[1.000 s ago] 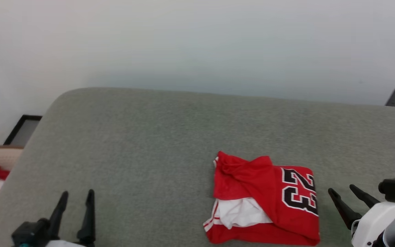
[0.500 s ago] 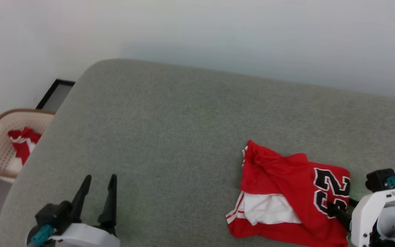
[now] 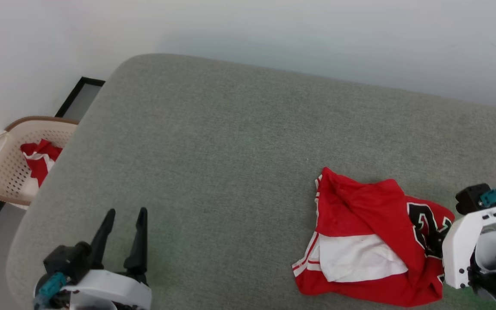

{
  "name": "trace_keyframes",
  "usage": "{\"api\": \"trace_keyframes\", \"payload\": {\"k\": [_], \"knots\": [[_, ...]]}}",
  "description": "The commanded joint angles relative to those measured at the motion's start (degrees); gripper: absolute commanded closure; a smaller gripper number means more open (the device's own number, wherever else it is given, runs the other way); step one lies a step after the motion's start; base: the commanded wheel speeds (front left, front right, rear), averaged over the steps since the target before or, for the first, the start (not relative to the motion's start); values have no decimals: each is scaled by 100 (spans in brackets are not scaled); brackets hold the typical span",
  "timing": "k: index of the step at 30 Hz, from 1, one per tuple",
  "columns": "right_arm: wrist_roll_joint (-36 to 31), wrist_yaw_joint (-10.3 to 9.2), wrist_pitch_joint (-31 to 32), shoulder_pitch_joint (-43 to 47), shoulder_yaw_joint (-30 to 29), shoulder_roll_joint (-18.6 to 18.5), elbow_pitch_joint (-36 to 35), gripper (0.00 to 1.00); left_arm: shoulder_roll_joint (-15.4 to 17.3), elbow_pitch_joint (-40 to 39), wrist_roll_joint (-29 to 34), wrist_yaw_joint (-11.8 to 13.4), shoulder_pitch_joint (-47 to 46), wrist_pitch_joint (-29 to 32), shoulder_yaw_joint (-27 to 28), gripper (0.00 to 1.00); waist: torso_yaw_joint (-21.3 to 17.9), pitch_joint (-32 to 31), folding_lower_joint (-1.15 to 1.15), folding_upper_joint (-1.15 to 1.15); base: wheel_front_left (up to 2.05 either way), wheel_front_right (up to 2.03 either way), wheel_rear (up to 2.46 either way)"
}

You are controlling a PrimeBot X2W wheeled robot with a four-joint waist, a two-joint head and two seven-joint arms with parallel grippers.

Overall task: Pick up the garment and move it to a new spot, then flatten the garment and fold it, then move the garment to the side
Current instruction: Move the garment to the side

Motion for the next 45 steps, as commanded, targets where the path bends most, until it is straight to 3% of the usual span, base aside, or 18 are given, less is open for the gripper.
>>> {"api": "trace_keyframes", "payload": {"k": [1,10,21,33,45], "knots": [[-97,-10,28,-49,39,-58,-50,100,-8,-31,21,-18,-96,-18,23,0,-55,8,0,0,0,0,0],[-429,-10,198,-525,41,-724,-1046,100,87,-152,5,-19,-388,-18,-124,0,-535,102,0,0,0,0,0],[-642,-10,-133,-1184,143,-1502,-1567,100,304,-284,-17,-20,-1095,-11,-434,0,-1427,561,0,0,0,0,0],[-731,-10,-840,-2047,458,-2106,-1195,100,507,-238,19,-20,-1971,-11,-975,0,-2204,1142,0,0,0,0,0],[-1167,-10,-2073,-3126,1091,-2596,4,100,644,-151,-26,-20,-2845,-12,-1513,0,-2634,1843,0,0,0,0,0]]}}
